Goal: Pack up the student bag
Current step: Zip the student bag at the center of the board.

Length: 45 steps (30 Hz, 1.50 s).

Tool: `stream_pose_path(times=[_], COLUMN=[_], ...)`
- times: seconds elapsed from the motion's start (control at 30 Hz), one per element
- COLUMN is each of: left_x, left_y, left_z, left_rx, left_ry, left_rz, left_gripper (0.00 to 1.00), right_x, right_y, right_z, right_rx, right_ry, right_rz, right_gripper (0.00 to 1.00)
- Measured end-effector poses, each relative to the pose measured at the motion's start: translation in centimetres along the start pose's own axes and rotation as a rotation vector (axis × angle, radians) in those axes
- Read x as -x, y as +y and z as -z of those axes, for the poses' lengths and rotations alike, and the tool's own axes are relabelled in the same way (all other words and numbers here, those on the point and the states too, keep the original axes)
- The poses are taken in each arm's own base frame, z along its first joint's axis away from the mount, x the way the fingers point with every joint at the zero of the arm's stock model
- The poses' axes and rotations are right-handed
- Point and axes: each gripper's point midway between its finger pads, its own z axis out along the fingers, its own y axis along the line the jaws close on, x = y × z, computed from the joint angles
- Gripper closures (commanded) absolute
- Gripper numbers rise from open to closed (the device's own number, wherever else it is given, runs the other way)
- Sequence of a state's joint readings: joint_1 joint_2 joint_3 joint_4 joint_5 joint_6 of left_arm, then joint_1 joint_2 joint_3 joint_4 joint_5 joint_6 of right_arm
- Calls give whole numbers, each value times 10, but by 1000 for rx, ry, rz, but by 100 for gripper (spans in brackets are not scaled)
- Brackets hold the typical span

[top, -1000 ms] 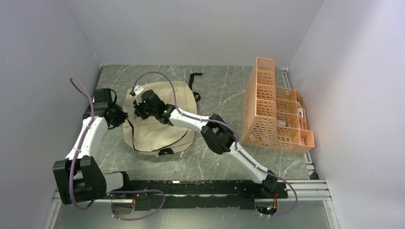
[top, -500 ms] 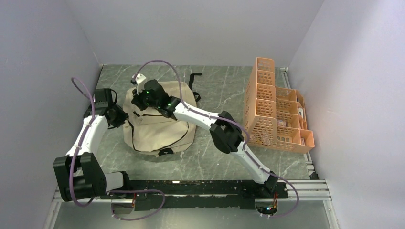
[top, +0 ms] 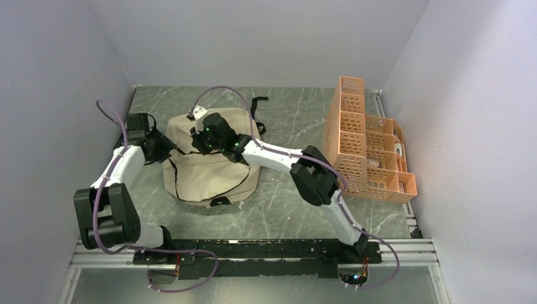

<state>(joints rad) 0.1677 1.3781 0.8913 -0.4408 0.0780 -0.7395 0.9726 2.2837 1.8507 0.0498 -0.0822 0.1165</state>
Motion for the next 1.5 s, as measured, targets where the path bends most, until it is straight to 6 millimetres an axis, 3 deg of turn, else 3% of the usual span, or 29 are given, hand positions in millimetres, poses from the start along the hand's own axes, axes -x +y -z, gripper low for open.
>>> stream_pose_path(times=[0.37, 0.7, 1.3, 1.5], left_x=[0, -2, -4, -14], left_y=[-22, -26, -32, -33], left_z=[-32, -47, -35, -39], left_rx=[-87, -110, -124, -115], left_ry=[48, 68, 62, 82], left_rz=[67, 90, 65, 48], left_gripper=[56, 56, 58, 58], right_x=[10, 1, 2, 2], right_y=[-3, -2, -4, -4], right_z=[54, 57, 65, 65], right_rx=[-23, -20, -34, -36], right_ry=[-50, -36, -39, -38], right_rz=[-68, -88, -87, -87], right_gripper=[88, 87, 86, 86])
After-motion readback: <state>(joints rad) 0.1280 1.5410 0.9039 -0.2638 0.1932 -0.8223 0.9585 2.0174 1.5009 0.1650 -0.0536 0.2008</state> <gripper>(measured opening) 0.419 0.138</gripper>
